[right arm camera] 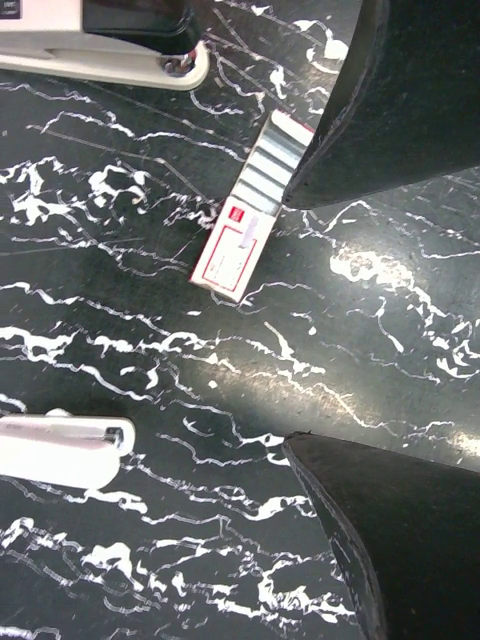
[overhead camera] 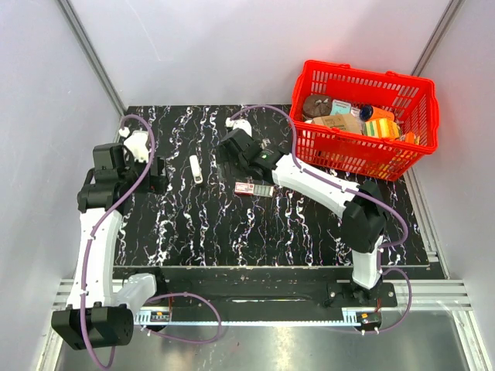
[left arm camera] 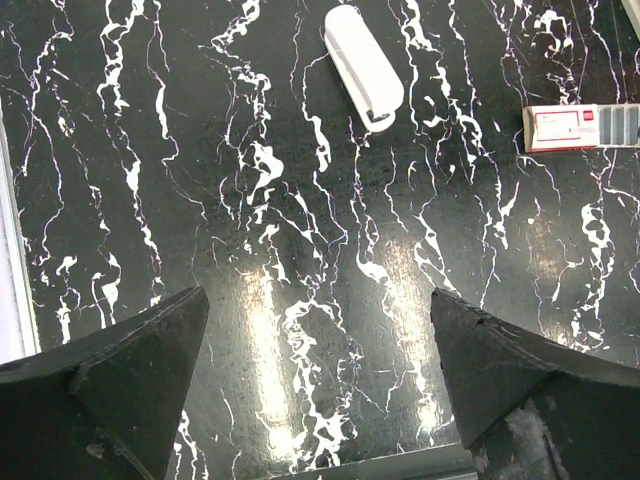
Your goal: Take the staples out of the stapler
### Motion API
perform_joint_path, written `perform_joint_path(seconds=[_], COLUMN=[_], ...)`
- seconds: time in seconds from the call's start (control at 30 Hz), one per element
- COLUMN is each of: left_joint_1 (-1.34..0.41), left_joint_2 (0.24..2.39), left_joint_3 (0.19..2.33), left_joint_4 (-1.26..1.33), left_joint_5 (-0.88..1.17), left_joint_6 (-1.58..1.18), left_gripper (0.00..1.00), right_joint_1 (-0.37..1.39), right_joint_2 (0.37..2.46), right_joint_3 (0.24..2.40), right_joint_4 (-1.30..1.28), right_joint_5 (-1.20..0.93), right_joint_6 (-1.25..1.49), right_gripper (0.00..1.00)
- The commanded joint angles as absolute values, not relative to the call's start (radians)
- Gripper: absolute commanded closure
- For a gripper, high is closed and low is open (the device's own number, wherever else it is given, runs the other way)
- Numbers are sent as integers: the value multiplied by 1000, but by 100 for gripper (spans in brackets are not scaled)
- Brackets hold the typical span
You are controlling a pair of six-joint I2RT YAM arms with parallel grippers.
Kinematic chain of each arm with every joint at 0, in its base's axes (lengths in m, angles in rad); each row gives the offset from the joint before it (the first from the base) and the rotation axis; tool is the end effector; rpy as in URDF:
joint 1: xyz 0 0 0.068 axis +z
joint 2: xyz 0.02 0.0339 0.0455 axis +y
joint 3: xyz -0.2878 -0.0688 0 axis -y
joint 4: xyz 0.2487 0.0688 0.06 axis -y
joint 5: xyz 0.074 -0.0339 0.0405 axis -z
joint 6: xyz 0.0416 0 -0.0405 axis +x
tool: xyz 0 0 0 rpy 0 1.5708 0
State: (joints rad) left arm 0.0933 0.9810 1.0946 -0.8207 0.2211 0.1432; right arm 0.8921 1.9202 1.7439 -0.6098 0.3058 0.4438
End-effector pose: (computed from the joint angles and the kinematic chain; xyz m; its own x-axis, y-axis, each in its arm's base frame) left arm 0.1874 0.0084 0.3660 -0.6295 0.0809 -0.7728 0.1666 0.9855 -0.0325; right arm 0.2949 0.3457 0.3189 -0.6626 -0.1693 -0.7296 -0.3590 0.9267 0.1110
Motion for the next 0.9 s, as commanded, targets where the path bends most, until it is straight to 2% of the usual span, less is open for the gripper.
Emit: perform_joint_path(seconds=[0.0, 0.27, 0.53, 0.87], left_joint_1=[104, 228, 437, 453], left_joint_2=[943, 979, 1038, 1048], left_joint_3=[1091, 1134, 1170, 1072], left_joint_4=[-775, -818, -880, -865], left_joint_5=[190, 281, 443, 433], left_joint_6=[127, 118, 143, 207], left_gripper=[1, 1, 1, 1], right_joint_1=[890, 891, 905, 925], right_joint_2=[1933, 2219, 2347, 2560], right_joint_3=[1766, 2058, 2218, 2503], right_joint_4=[-470, -526, -531, -611], right_joint_5=[261, 232, 198, 190], right_joint_6=[400, 371, 359, 327], right_gripper=[1, 3, 9, 13])
